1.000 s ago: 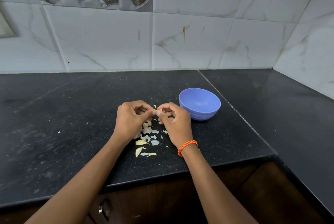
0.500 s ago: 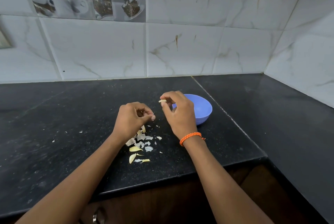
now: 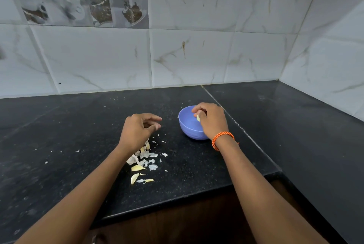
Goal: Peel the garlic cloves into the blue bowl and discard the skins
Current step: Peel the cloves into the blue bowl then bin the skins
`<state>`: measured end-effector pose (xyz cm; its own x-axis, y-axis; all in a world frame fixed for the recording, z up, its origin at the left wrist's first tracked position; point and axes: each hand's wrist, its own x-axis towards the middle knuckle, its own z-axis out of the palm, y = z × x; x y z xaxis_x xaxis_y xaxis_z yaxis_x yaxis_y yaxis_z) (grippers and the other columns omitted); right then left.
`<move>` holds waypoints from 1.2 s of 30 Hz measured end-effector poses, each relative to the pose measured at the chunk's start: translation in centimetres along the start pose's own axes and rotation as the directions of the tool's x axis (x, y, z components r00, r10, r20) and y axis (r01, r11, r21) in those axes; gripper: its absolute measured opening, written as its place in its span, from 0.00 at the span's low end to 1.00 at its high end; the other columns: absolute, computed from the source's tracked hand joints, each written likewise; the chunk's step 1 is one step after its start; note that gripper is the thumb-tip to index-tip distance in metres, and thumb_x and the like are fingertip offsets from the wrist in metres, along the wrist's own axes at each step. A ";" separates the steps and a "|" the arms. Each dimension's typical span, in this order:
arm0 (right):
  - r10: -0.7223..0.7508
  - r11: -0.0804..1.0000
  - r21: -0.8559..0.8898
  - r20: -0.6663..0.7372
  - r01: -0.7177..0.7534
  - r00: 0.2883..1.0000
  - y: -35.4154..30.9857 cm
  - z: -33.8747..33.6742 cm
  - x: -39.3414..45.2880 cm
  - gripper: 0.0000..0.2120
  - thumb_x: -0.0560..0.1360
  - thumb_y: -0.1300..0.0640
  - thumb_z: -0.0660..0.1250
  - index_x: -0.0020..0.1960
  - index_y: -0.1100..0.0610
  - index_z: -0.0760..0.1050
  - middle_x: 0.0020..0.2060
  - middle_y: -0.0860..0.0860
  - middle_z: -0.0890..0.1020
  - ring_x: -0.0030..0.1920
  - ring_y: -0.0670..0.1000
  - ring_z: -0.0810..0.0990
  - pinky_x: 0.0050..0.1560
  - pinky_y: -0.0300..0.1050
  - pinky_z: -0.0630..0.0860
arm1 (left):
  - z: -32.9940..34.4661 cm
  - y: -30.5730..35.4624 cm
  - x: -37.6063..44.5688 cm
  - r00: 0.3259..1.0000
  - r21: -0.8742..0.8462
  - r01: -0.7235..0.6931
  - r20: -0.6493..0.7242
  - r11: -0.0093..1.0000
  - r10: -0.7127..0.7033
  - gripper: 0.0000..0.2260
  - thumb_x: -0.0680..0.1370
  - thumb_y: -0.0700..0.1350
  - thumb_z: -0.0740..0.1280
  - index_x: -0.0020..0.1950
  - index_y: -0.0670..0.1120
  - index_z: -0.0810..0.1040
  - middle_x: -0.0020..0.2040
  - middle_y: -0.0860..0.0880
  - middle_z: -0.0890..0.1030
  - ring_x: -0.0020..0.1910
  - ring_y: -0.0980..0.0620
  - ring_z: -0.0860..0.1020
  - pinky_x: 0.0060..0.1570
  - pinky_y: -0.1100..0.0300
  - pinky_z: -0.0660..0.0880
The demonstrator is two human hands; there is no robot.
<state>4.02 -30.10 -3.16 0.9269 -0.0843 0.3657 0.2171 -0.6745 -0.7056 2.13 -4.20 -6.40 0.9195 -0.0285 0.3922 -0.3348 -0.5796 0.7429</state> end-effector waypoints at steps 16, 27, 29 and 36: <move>-0.414 0.910 0.030 0.096 0.413 0.905 -6.4 3.4 -4.5 0.05 0.81 0.60 0.69 0.50 0.51 0.81 0.44 0.44 0.80 0.46 0.46 0.73 0.48 0.43 0.73 | -4.4 -4.1 -1.8 0.999 -0.097 0.030 -0.025 0.995 -0.033 0.06 0.83 0.45 0.73 0.54 0.53 0.89 0.45 0.59 0.88 0.44 0.54 0.87 0.48 0.55 0.82; -0.072 0.955 -0.249 0.338 0.164 0.938 -7.3 10.2 -6.4 0.04 0.83 0.54 0.70 0.53 0.51 0.84 0.45 0.50 0.85 0.45 0.51 0.83 0.44 0.47 0.78 | -3.7 -5.9 -2.3 0.998 0.128 -0.037 0.063 0.991 0.029 0.12 0.76 0.45 0.79 0.48 0.65 0.88 0.49 0.59 0.80 0.57 0.52 0.74 0.57 0.54 0.69; -0.068 0.954 -0.251 0.348 0.163 0.935 -7.4 10.4 -6.3 0.06 0.84 0.54 0.68 0.54 0.50 0.84 0.46 0.50 0.84 0.45 0.51 0.82 0.43 0.46 0.75 | -3.3 -5.8 -2.4 0.997 0.190 -0.033 0.069 0.981 0.020 0.11 0.76 0.47 0.79 0.47 0.66 0.88 0.49 0.60 0.79 0.56 0.50 0.71 0.56 0.53 0.68; -0.040 0.973 -0.199 0.357 0.119 0.933 -6.9 10.2 -7.1 0.04 0.80 0.50 0.73 0.47 0.48 0.81 0.44 0.48 0.83 0.44 0.49 0.82 0.46 0.49 0.82 | -3.2 -5.7 -2.3 0.999 0.210 -0.041 0.035 0.977 0.035 0.11 0.78 0.47 0.78 0.47 0.66 0.87 0.51 0.61 0.78 0.57 0.50 0.70 0.57 0.56 0.64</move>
<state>-0.94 -17.31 -7.06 0.9655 0.2107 0.1529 0.2600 -0.8124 -0.5219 1.32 1.75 -9.81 0.9139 -0.0767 0.3986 -0.3215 -0.7362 0.5955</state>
